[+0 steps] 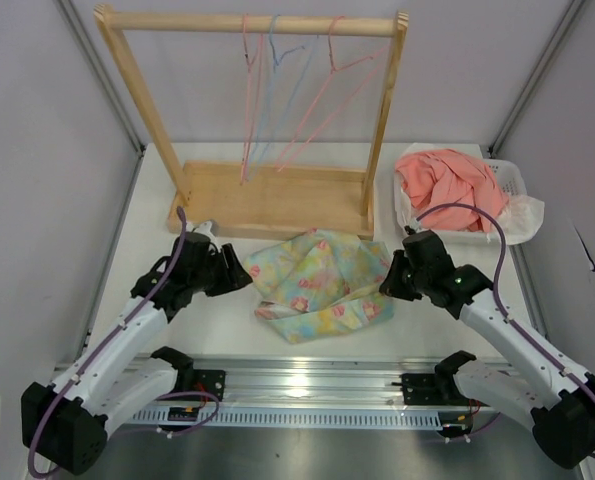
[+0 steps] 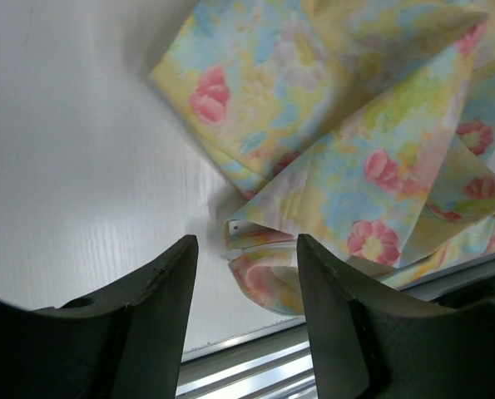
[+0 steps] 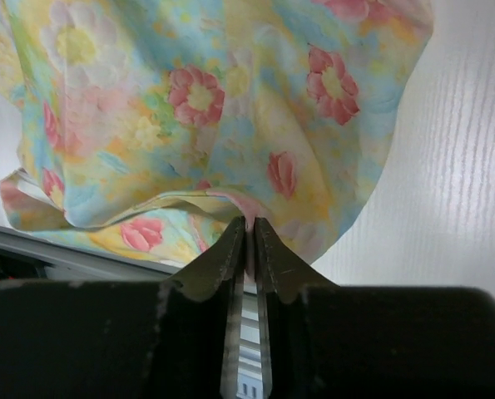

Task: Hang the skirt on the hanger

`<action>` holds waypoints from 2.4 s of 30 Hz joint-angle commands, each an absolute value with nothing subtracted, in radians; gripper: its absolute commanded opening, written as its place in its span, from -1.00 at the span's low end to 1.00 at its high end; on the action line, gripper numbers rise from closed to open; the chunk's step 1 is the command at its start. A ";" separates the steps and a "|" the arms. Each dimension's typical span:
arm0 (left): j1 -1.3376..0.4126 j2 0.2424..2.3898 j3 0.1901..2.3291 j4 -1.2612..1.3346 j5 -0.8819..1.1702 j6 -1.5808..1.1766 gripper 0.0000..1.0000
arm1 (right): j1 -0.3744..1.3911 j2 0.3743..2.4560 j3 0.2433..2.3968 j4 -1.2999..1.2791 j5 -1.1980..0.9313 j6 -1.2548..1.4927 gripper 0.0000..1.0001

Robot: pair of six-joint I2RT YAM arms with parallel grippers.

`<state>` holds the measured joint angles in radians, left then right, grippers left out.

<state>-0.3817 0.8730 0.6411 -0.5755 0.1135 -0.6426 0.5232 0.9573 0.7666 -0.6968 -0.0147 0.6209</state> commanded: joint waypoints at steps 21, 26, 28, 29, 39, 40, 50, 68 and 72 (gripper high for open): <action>-0.681 1.192 0.890 -0.758 0.006 -0.350 0.00 | 0.716 0.887 0.819 -0.816 0.187 0.736 0.36; -0.681 1.296 0.931 -0.769 0.093 -0.273 0.02 | 0.716 0.887 0.808 -0.819 0.186 0.732 0.40; -0.681 1.333 0.939 -0.759 0.123 -0.253 0.02 | 0.713 0.893 0.801 -0.821 0.183 0.733 0.40; -0.681 1.345 0.939 -0.755 0.138 -0.246 0.01 | 0.712 0.896 0.798 -0.821 0.183 0.735 0.40; -0.683 1.420 0.974 -0.744 0.210 -0.201 -0.03 | 0.695 0.900 0.733 -0.845 0.207 0.775 0.28; -0.683 1.422 0.962 -0.739 0.218 -0.201 -0.04 | 0.695 0.896 0.729 -0.848 0.204 0.779 0.27; -0.690 1.450 0.968 -0.718 0.278 -0.210 -0.06 | 0.696 0.865 0.696 -0.873 0.196 0.815 -0.07; -0.724 1.543 1.009 -0.719 0.186 -0.222 -0.06 | 0.600 1.025 1.096 -0.887 0.276 0.640 -1.00; -0.729 1.568 1.032 -0.697 0.169 -0.242 0.08 | 0.600 1.016 1.127 -0.885 0.267 0.635 -1.00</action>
<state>-0.7200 1.5543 0.9821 -0.7223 0.2066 -0.2314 0.6041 1.0191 1.0885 -0.8688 0.2390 0.6697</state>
